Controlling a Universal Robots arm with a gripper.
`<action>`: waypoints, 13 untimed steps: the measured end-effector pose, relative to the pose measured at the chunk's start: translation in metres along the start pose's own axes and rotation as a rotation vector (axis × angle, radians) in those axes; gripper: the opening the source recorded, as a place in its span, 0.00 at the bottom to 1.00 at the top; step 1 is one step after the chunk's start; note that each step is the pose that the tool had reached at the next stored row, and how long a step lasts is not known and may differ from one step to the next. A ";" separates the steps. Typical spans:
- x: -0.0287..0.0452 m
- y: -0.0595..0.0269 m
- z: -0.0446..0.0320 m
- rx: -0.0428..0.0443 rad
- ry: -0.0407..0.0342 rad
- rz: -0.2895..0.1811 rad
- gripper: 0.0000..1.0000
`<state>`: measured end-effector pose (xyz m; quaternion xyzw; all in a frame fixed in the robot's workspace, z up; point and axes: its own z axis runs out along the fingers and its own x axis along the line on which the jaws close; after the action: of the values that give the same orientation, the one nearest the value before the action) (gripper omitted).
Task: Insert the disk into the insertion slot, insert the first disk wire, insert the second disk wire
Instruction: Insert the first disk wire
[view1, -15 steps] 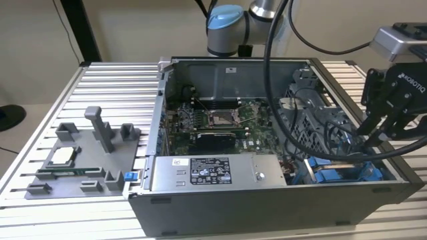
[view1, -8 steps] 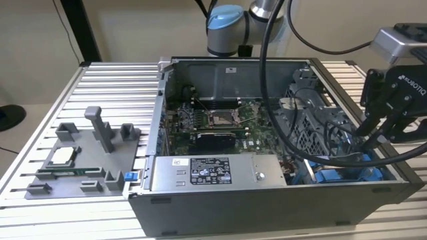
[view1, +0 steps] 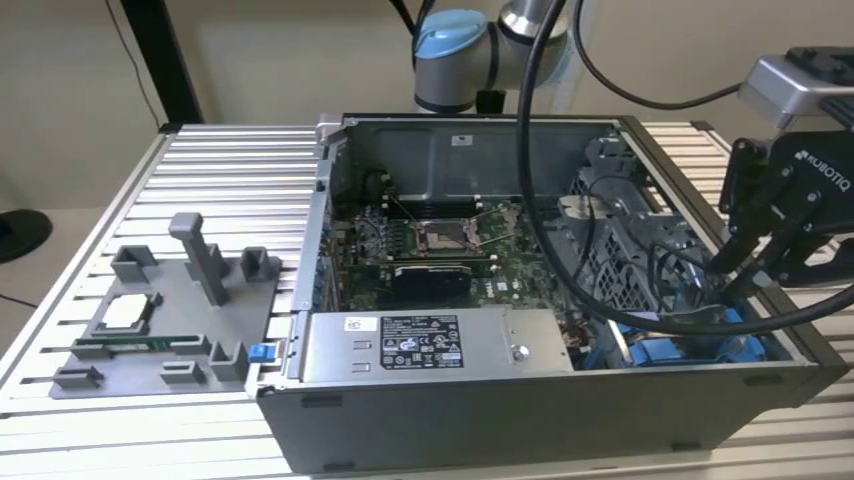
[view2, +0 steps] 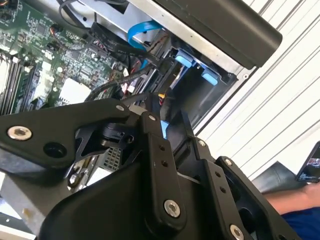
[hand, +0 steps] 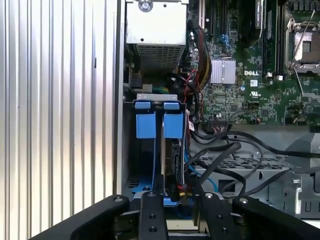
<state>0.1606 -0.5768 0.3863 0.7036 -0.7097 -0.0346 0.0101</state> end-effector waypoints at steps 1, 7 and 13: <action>0.0013 0.0003 -0.0001 0.0000 0.0001 0.000 1.00; 0.0055 0.0046 0.0003 0.0011 0.0001 -0.007 1.00; 0.0056 0.0054 0.0005 0.0203 0.0015 -0.068 1.00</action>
<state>0.1551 -0.5824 0.3860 0.7273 -0.6858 -0.0272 0.0024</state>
